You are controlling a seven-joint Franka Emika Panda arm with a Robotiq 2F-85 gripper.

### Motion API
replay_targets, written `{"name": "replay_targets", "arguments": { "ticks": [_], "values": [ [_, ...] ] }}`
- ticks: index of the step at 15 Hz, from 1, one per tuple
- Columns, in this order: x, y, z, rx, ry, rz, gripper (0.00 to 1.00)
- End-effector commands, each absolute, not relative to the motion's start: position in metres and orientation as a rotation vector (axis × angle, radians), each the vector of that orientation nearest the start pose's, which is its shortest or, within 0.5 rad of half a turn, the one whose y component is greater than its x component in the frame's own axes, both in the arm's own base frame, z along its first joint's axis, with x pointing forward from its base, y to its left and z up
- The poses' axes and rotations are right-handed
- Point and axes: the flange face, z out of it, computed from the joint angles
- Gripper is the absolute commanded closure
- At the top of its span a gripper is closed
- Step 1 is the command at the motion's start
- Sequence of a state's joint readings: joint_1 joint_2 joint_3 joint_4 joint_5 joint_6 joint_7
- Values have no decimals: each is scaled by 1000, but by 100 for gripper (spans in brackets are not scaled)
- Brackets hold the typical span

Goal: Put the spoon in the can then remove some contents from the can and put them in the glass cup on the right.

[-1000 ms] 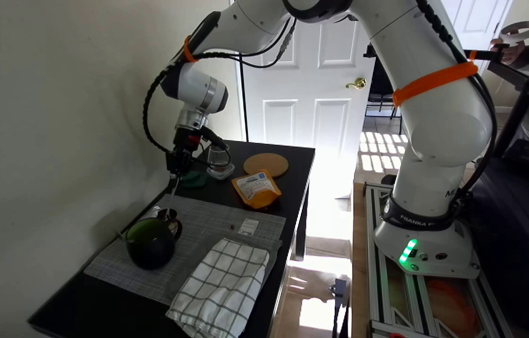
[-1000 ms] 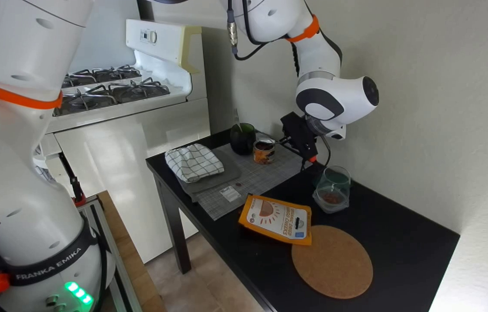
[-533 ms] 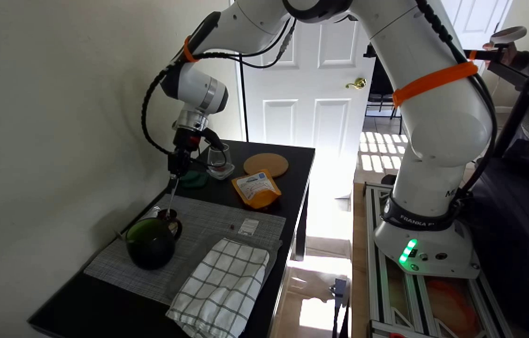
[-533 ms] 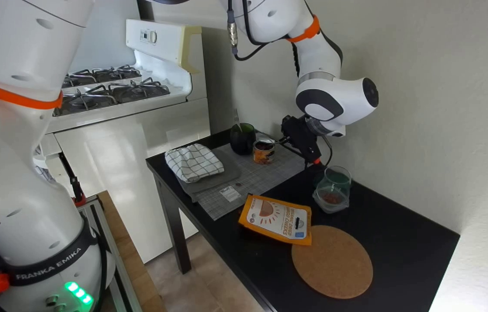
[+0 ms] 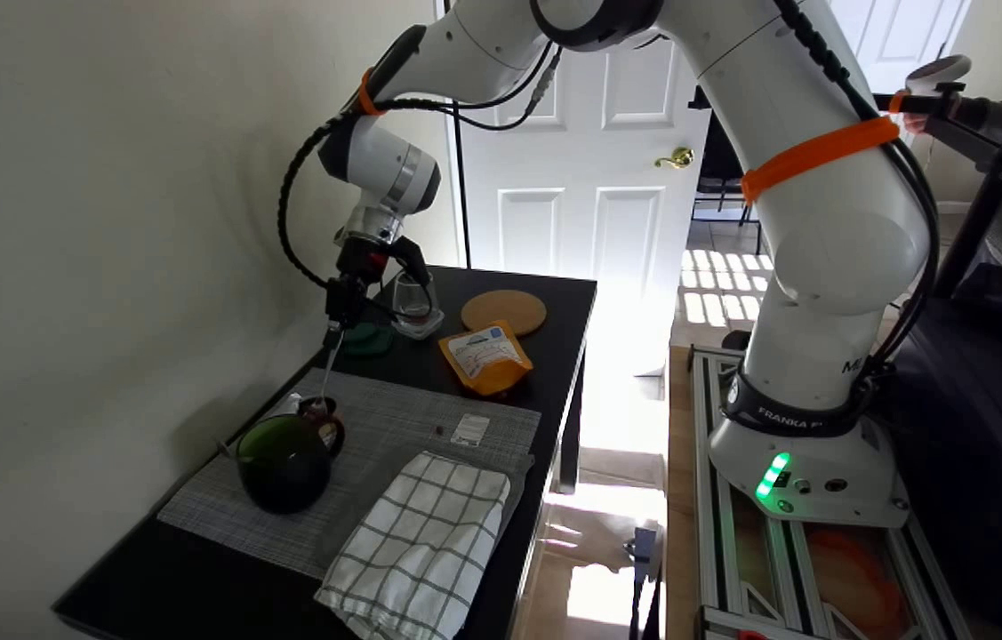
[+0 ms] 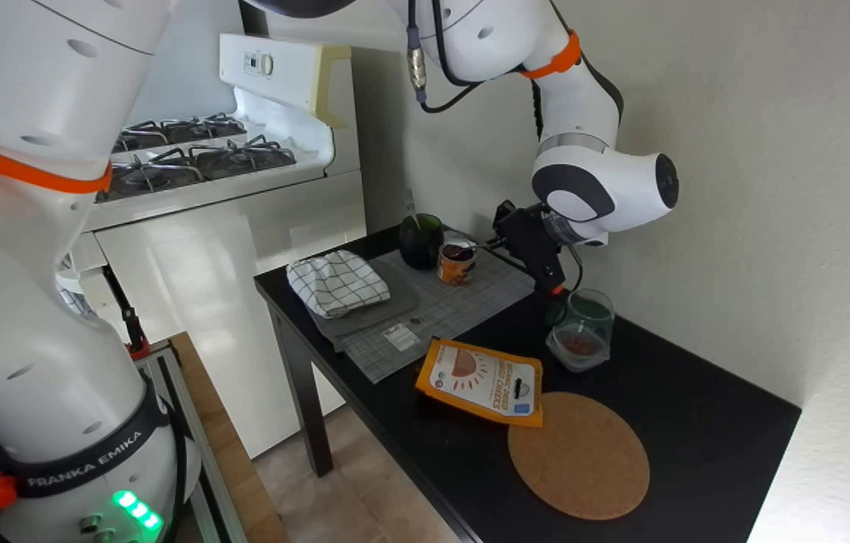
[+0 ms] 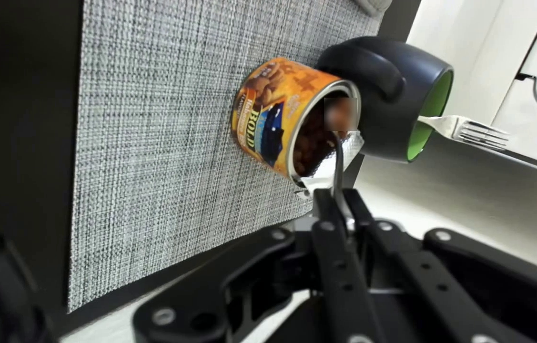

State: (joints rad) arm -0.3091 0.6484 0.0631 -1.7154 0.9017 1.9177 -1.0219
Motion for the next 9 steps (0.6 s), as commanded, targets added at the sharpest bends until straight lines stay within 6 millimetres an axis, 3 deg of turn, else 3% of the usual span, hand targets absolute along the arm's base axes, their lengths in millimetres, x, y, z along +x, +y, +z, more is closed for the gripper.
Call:
{"name": "replay_targets", "arguments": {
  "ticks": [1, 5, 9],
  "values": [
    [637, -117, 203, -2184, -242, -166, 98],
    [639, -124, 203, -2178, -217, -186, 98],
    [641, -118, 205, -2185, -228, -191, 98]
  ]
}}
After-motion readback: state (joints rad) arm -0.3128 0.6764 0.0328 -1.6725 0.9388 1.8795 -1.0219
